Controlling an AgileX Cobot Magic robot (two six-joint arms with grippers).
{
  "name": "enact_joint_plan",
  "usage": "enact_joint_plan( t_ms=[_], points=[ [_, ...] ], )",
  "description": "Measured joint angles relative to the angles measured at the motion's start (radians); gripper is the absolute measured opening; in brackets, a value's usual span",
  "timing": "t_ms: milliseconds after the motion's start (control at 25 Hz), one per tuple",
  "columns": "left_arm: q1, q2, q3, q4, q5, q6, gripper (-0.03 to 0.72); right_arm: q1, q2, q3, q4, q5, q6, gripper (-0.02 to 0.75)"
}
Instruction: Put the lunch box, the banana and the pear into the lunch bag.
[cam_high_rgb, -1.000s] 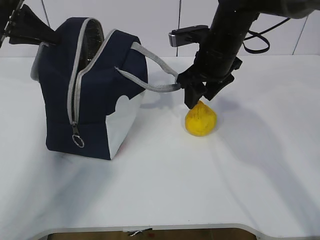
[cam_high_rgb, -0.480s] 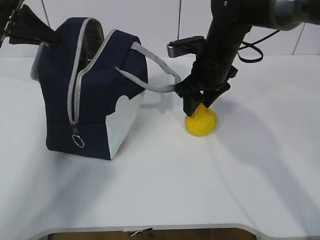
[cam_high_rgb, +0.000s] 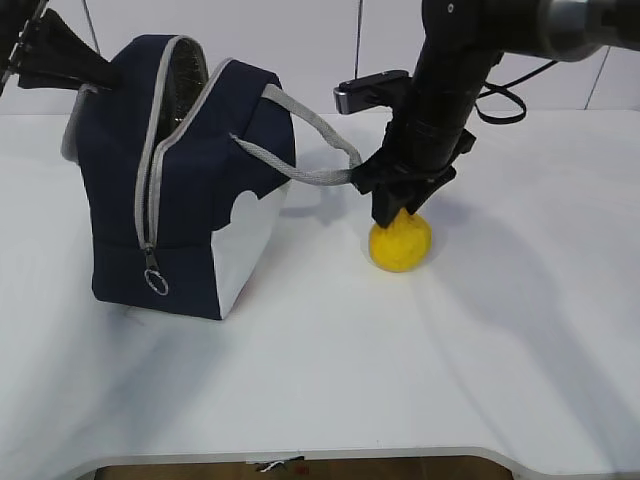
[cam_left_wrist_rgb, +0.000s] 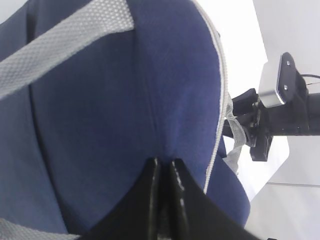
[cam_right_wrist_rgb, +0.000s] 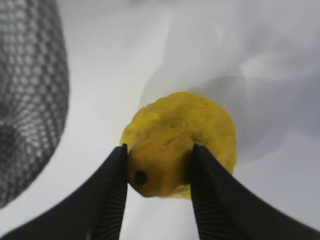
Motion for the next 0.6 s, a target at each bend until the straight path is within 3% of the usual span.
enact_joint_plan(
  t_ms=[160,600],
  points=[
    [0.0,0.0,0.0,0.0,0.0,0.0,0.003,0.0,0.0,-0.004,-0.013,0.0,-0.002,0.278],
    [0.0,0.0,0.0,0.0,0.0,-0.002,0.003,0.0,-0.009,-0.168,-0.041,0.042,0.007,0.258]
  ],
)
